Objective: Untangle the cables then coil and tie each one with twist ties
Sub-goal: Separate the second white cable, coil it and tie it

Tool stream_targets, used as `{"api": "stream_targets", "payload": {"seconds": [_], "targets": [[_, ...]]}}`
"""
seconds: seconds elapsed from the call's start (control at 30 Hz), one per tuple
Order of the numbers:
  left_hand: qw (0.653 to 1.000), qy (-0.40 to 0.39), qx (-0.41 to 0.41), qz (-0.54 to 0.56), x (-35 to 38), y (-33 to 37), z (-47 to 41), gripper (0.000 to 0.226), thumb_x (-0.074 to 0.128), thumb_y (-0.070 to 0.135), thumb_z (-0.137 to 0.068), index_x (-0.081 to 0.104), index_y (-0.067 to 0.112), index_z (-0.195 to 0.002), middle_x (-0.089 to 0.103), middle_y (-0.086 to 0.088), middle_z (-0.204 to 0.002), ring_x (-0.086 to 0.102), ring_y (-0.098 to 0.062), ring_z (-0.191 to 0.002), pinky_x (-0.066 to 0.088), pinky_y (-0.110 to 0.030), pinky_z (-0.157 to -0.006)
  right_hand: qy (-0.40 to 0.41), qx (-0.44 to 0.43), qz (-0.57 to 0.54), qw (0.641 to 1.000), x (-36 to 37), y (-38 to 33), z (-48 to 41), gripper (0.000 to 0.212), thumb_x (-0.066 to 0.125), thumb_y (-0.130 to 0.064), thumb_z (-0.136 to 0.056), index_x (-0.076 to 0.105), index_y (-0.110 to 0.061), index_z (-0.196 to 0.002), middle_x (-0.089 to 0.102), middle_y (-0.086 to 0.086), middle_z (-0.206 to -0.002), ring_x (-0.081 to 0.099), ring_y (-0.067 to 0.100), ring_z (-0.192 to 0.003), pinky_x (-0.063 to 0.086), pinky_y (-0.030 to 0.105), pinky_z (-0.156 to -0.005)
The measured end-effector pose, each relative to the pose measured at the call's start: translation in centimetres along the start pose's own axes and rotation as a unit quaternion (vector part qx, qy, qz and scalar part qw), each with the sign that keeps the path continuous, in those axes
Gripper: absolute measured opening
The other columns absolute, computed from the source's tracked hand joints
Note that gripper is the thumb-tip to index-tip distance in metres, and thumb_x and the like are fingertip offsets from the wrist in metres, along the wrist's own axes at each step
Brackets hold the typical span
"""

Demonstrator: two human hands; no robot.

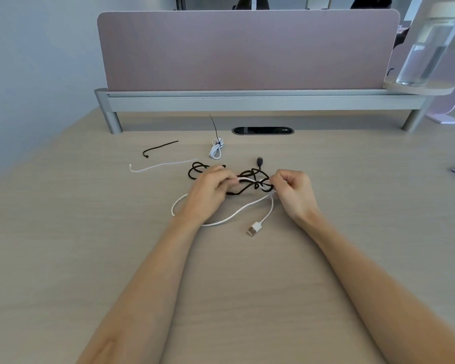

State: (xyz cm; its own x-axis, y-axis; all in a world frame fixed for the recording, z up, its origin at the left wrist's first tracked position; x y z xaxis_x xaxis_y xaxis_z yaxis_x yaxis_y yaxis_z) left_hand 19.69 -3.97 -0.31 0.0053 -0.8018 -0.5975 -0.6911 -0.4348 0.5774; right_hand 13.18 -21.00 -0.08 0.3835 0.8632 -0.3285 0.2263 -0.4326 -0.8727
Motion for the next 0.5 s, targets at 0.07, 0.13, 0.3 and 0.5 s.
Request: {"api": "stream_targets", "payload": {"seconds": [0.07,0.13,0.3,0.5], "targets": [[0.992,0.054,-0.093,0.065,-1.6,-1.3,0.1,0.010,0.061,0.008,-0.089,0.069,0.010,-0.083,0.064,0.002,-0.081,0.053,-0.004,-0.075,0.039,-0.016,-0.071,0.024,0.014,-0.003,1.000,-0.5,0.4,-0.2,0.034,0.049,-0.016,-0.078,0.027,-0.001,-0.057,0.026,0.009,-0.058,0.025,0.016,-0.057,0.021,0.032,-0.054],[0.973,0.099,-0.168,0.125,-2.6,-2.5,0.5,0.012,0.059,0.011,-0.091,0.068,0.008,-0.083,0.063,0.005,-0.077,0.048,0.003,-0.065,0.037,-0.012,-0.065,0.038,0.027,0.000,0.999,-0.8,0.9,-0.4,0.035,0.049,-0.020,-0.078,0.033,0.005,-0.059,0.034,0.013,-0.056,0.035,0.016,-0.054,0.028,0.031,-0.054],[0.911,0.221,-0.263,0.230,-3.8,-5.4,1.7,0.023,0.047,0.016,-0.098,0.057,0.026,-0.079,0.063,0.009,-0.076,0.050,-0.007,-0.066,0.041,-0.032,-0.074,0.044,0.064,0.056,0.995,-0.8,2.1,-0.6,0.034,0.051,-0.023,-0.079,0.033,-0.002,-0.058,0.035,0.006,-0.056,0.036,0.015,-0.054,0.032,0.030,-0.056],[0.978,0.149,-0.093,0.115,-3.3,0.4,0.5,0.016,0.053,0.020,-0.096,0.062,0.025,-0.085,0.062,0.014,-0.072,0.056,-0.009,-0.080,0.040,-0.021,-0.072,0.023,-0.036,0.145,0.989,-0.1,0.4,-0.2,0.050,0.057,-0.020,-0.077,0.048,-0.016,-0.127,0.047,-0.003,-0.123,0.047,0.015,-0.108,0.038,0.025,-0.091]]}}
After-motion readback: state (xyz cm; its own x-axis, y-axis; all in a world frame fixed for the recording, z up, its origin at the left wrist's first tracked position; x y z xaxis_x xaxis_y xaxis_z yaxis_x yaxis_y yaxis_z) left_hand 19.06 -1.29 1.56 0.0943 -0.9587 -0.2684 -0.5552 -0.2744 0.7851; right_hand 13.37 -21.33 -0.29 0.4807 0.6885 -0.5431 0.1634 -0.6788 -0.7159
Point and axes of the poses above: each hand's wrist, its own z-axis away from the middle knuckle, its own x-axis out of the palm, y = z × x, the point moved 8 cm from there along -z, towards the middle knuckle
